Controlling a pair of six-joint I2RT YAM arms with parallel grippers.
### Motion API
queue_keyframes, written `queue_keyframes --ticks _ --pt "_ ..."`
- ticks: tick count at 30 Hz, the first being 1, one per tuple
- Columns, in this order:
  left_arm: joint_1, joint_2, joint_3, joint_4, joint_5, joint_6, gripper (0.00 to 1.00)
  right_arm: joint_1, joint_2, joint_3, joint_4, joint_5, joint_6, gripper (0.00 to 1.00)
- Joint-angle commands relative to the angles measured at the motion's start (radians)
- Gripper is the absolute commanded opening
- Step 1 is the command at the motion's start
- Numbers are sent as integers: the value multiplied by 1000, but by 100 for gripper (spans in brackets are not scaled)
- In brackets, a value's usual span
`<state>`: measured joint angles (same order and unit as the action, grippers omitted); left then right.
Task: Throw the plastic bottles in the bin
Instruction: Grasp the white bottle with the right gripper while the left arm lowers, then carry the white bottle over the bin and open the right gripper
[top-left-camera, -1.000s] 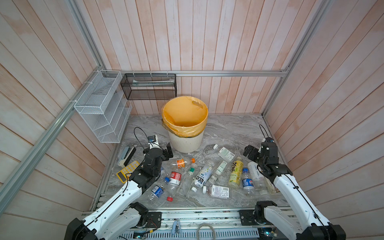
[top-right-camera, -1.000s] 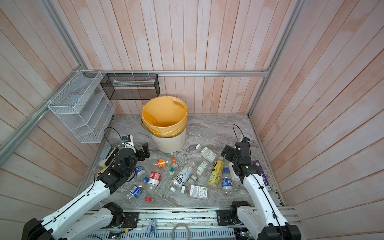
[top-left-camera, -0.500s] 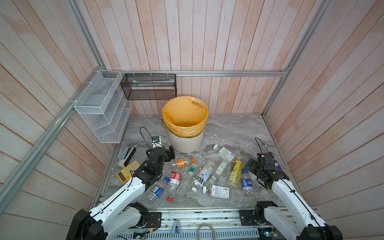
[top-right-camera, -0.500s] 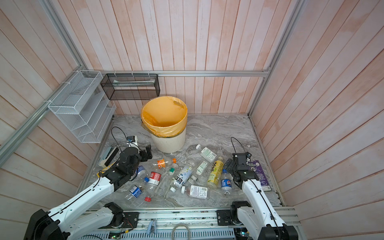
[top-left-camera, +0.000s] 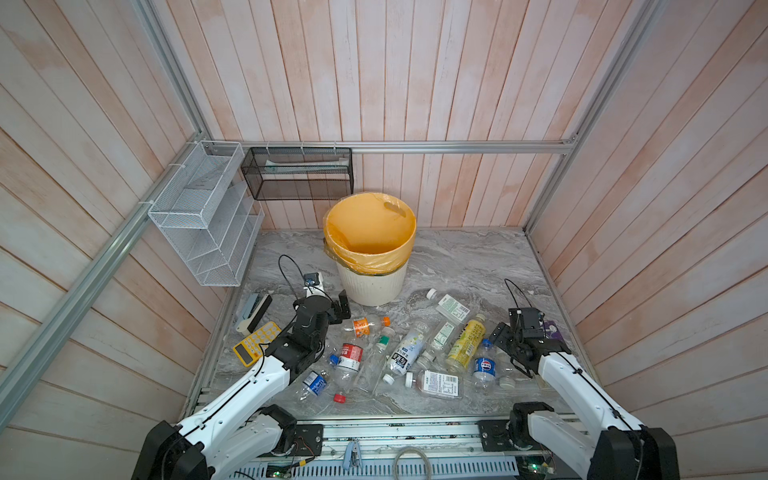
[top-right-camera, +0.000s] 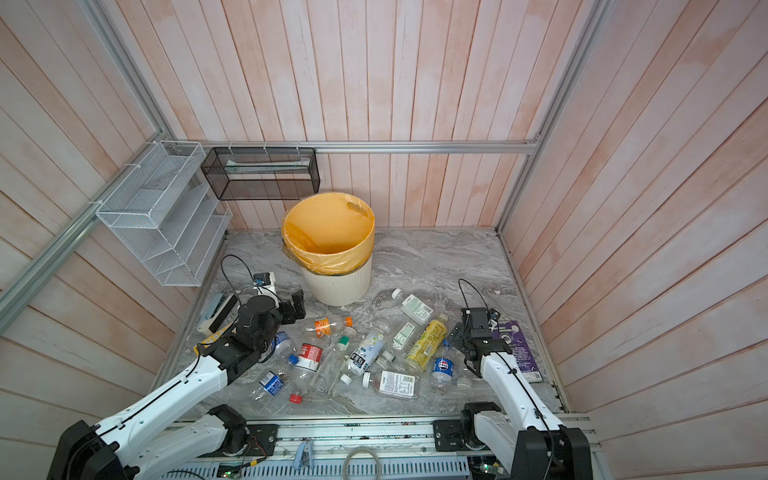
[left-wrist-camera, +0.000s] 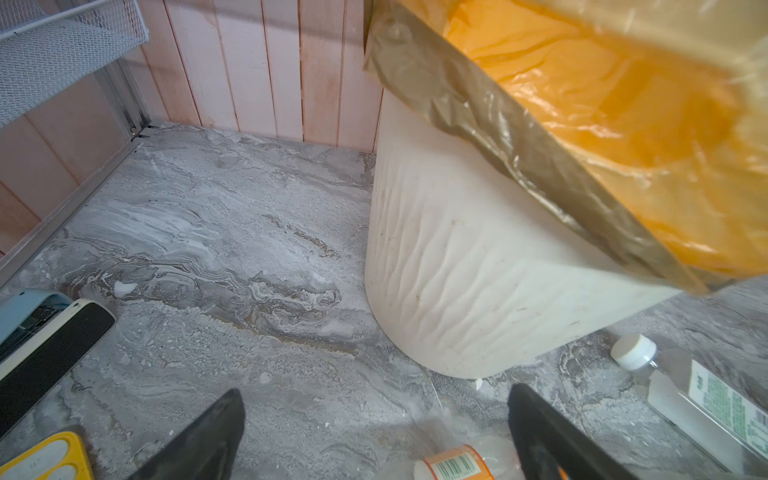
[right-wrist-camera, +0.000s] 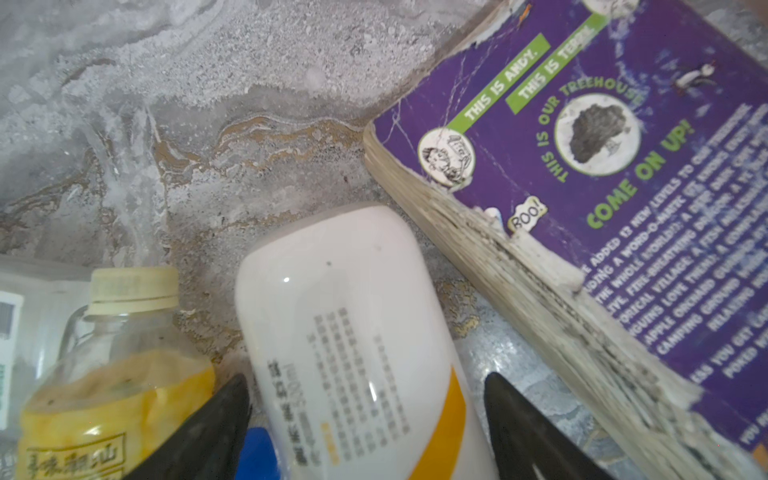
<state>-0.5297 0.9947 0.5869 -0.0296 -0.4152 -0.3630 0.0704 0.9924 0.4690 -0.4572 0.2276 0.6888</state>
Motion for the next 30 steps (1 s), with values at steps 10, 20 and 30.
queue_keyframes --ticks 10,20,30 --pt "-1 -19 -37 28 -3 -6 100 0 164 13 138 6 -11 64" --pt "67 -36 -56 10 9 -66 100 -30 215 190 228 11 -108 58" --pt "158 -123 -105 -85 -41 -183 100 -64 330 506 432 -408 -36 53"
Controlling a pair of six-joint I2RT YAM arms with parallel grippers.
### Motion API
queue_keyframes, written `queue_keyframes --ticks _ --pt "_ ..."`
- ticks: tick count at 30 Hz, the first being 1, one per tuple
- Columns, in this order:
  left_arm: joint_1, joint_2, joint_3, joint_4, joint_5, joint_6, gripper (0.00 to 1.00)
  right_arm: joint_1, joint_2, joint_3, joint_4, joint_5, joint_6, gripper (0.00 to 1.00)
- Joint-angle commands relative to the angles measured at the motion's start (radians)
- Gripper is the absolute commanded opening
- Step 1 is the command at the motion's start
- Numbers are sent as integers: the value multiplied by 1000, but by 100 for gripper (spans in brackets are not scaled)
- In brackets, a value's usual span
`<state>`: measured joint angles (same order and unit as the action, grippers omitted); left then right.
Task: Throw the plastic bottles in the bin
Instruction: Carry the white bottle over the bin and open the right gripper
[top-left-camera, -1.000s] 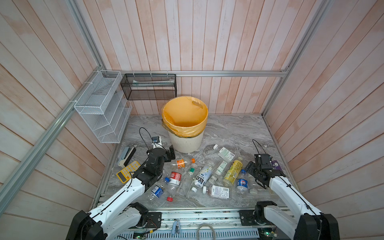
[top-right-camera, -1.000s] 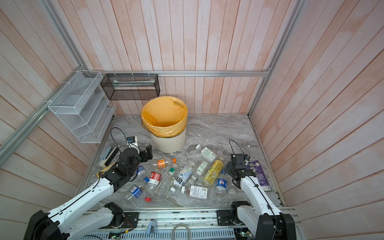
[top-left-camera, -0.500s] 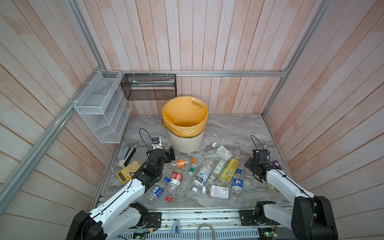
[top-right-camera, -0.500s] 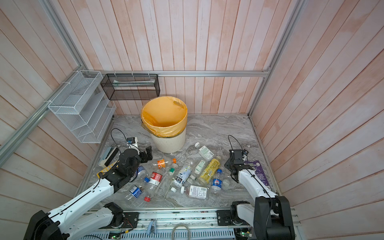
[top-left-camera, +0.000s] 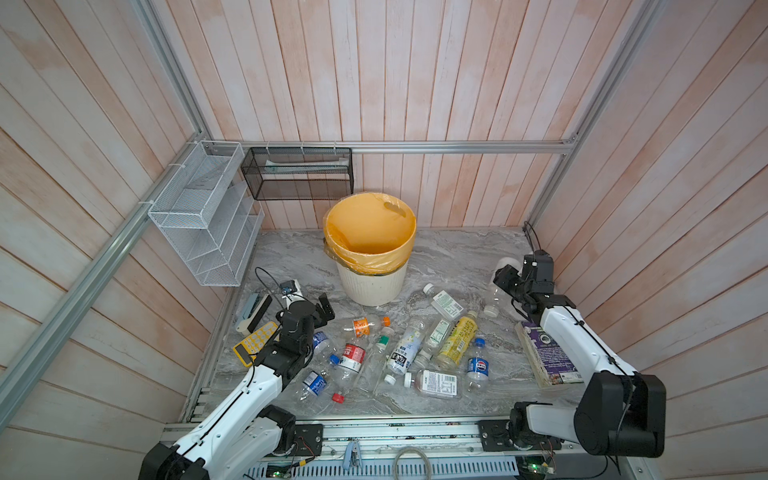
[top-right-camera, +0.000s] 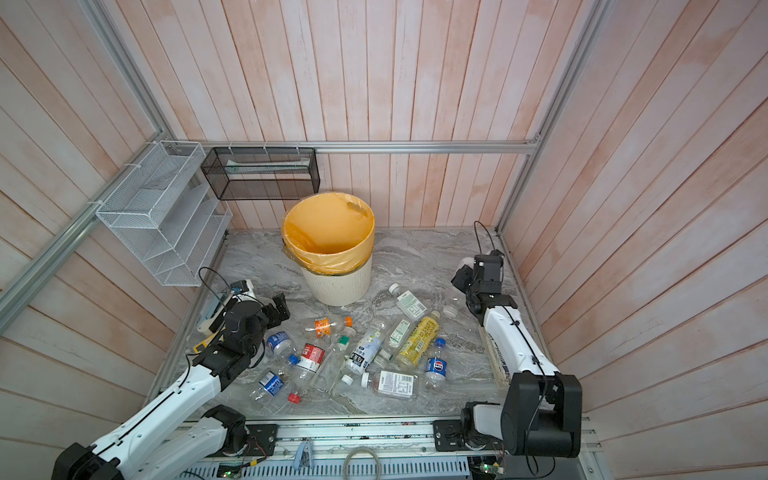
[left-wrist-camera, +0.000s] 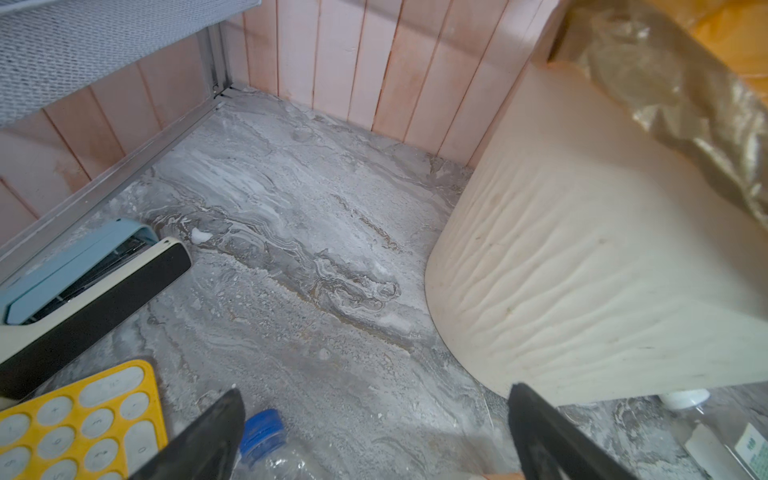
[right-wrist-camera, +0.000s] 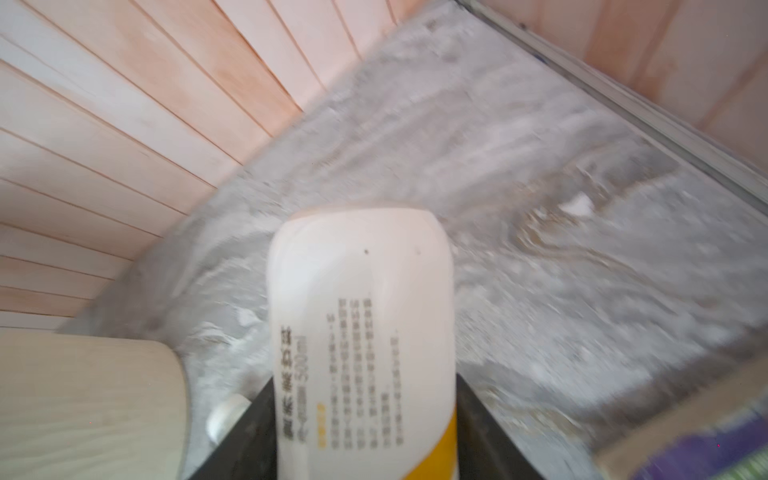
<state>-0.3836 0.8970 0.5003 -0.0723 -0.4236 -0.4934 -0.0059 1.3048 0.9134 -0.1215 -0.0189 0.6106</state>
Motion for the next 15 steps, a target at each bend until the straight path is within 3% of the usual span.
queue_keyframes --ticks 1,6,11,13,15 --pt "17 -36 -21 -51 -36 -65 100 26 27 96 114 -178 54 53" --pt "24 -62 -33 -72 -42 -91 100 125 82 272 177 -216 104 53" --pt "27 -41 -17 -121 -50 -107 100 203 193 444 378 -311 252 52" --pt "26 -31 -11 -132 -42 -111 100 303 297 597 355 -298 214 54" --pt "26 -17 -3 -140 -35 -112 100 392 451 851 212 -343 131 59"
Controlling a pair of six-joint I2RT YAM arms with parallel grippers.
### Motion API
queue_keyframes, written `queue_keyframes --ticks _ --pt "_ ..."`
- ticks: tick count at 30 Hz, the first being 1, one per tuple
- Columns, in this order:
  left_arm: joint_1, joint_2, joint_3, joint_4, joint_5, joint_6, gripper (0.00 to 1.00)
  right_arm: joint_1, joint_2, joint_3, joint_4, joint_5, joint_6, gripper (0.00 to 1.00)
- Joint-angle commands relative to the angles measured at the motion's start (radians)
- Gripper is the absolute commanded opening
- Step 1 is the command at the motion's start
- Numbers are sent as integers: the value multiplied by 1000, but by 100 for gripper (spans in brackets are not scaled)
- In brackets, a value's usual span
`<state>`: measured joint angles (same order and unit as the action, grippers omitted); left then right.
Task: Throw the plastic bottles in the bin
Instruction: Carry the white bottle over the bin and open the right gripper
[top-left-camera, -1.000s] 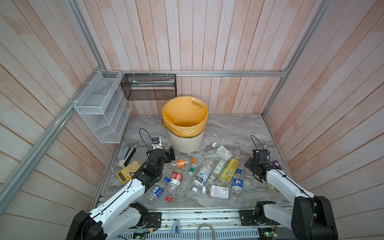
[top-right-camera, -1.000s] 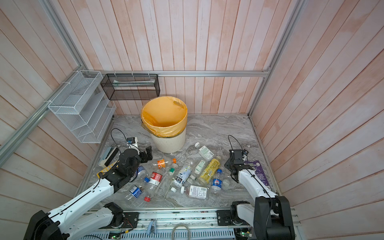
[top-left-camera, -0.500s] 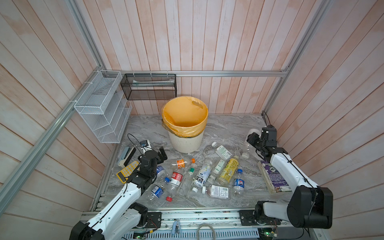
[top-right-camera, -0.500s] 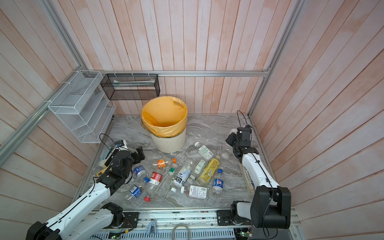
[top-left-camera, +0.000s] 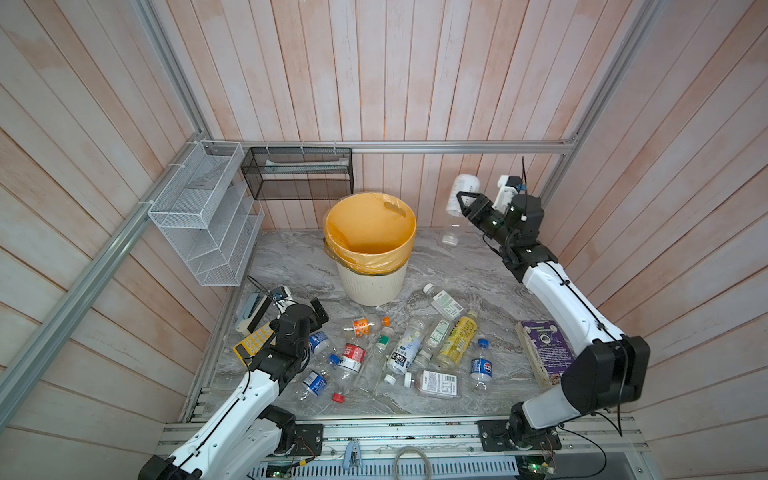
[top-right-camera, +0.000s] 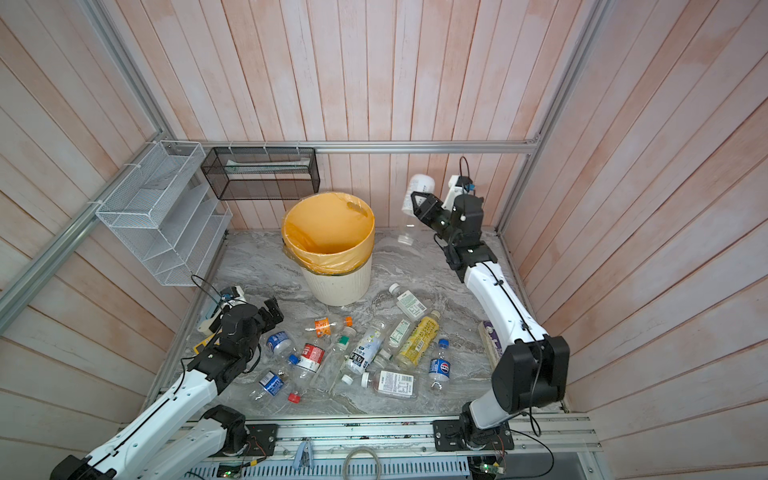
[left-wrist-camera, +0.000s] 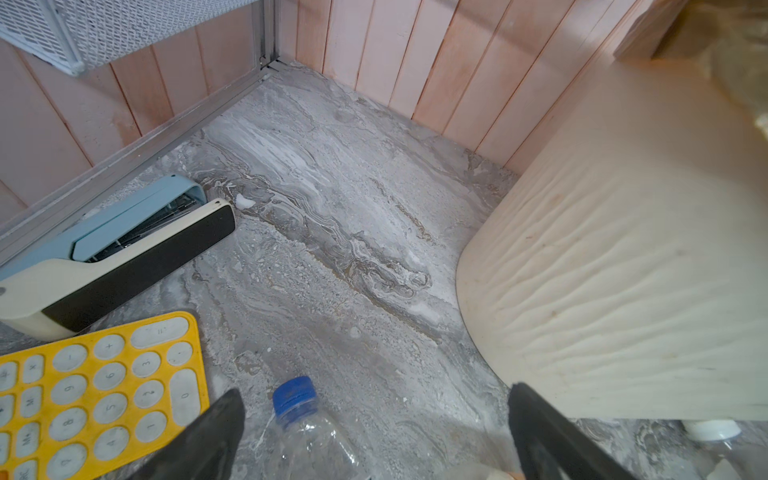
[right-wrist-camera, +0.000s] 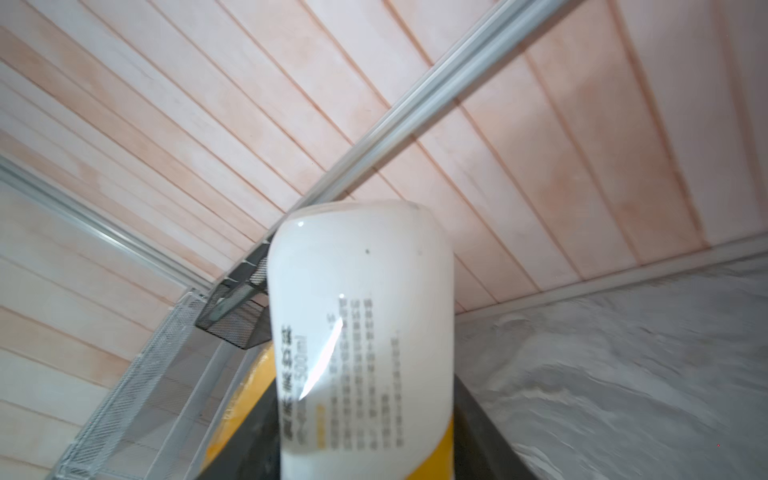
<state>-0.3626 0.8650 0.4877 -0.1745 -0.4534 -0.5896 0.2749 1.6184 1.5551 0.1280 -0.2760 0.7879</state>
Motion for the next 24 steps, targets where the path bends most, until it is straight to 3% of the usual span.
queue_keyframes --ticks 1,4,7,11,18,24 --pt "5 23 16 -43 -1 -18 100 134 228 353 -138 -116 -83 63" --pt "7 49 39 -68 11 -22 100 185 436 717 -413 -136 -152 73" --pt "8 56 45 -86 12 -27 100 185 475 794 -474 -149 -189 83" --pt "7 42 41 -93 10 -35 100 184 369 644 -423 -89 -245 100" --pt "7 13 64 -182 -34 -71 100 149 100 266 -293 22 -279 100" --pt "7 12 82 -335 -23 -167 100 17 -149 -182 -113 55 -221 100"
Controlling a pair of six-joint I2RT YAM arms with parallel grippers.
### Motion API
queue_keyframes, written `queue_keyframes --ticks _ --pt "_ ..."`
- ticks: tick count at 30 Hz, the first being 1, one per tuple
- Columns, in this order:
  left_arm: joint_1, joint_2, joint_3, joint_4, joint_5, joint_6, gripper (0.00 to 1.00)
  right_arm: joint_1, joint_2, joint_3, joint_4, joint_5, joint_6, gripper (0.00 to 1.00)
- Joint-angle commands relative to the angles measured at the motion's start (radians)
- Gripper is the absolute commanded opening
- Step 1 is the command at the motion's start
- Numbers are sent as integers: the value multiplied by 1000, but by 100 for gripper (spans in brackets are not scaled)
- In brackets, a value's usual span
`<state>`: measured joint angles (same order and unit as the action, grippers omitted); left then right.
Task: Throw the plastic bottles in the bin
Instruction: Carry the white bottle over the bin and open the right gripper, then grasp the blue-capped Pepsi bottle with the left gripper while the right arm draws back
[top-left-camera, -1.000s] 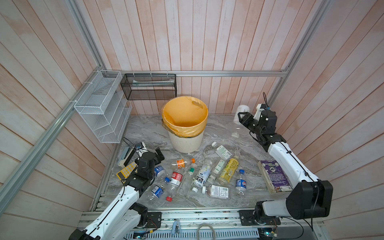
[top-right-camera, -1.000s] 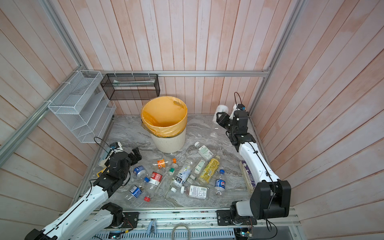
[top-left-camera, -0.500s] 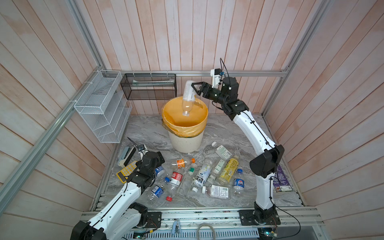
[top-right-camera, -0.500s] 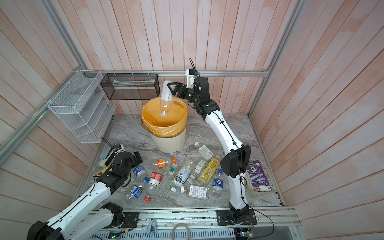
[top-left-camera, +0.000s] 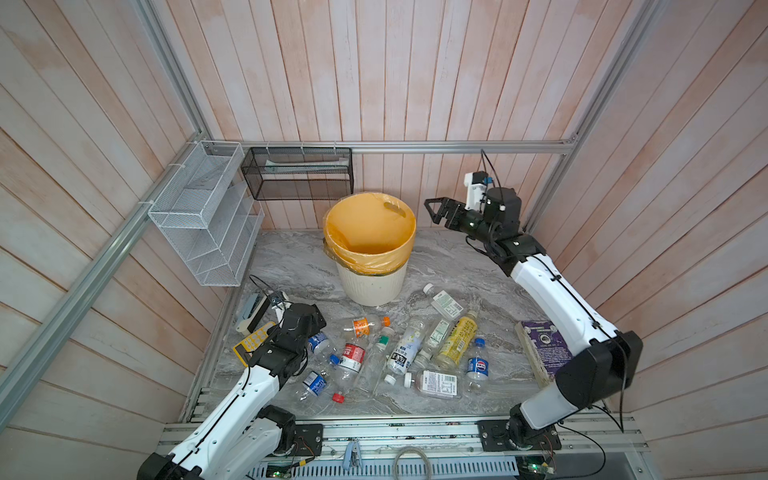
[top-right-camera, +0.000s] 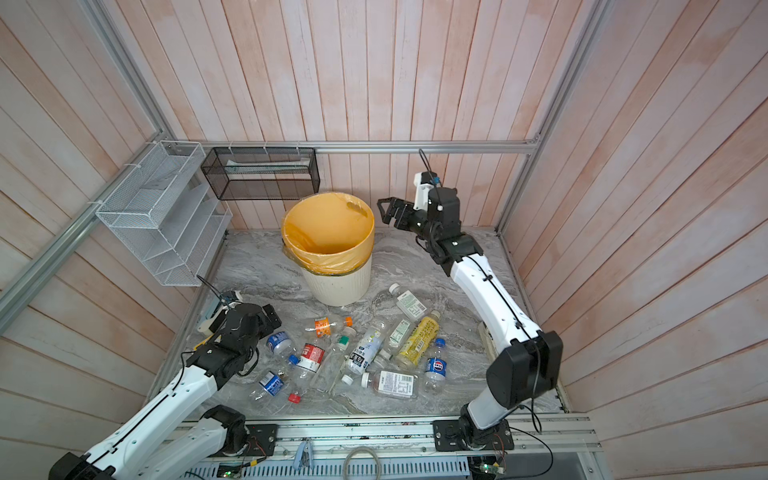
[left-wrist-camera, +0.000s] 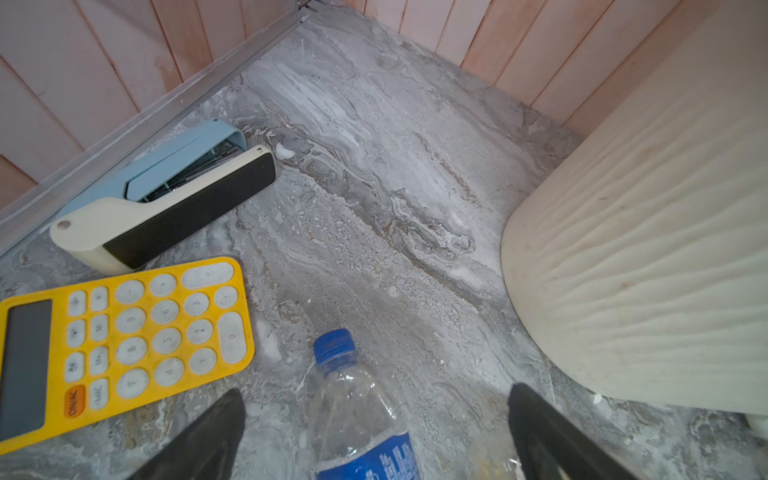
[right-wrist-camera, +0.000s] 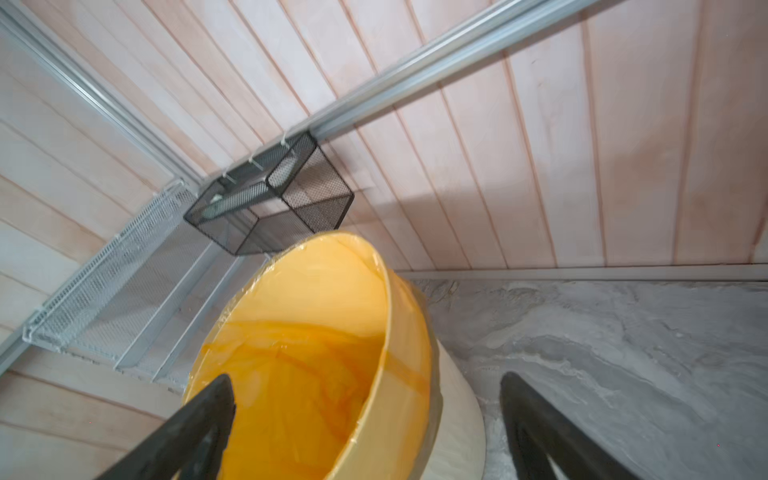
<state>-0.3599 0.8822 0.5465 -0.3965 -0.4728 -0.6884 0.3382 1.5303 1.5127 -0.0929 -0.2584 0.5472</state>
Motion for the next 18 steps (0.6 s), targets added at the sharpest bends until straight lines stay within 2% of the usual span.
queue_keyframes --ticks 1,4,7,18 --pt "4 -4 23 -129 11 -79 100 -66 -88 -201 121 37 30 100" --pt "3 4 -1 -162 33 -114 100 -123 -157 -371 125 56 34 100" --pt "4 19 -30 -126 65 -130 100 -159 -196 -471 109 71 31 100" --pt "5 177 -46 13 187 -114 97 -186 -254 -667 67 142 -2 99"
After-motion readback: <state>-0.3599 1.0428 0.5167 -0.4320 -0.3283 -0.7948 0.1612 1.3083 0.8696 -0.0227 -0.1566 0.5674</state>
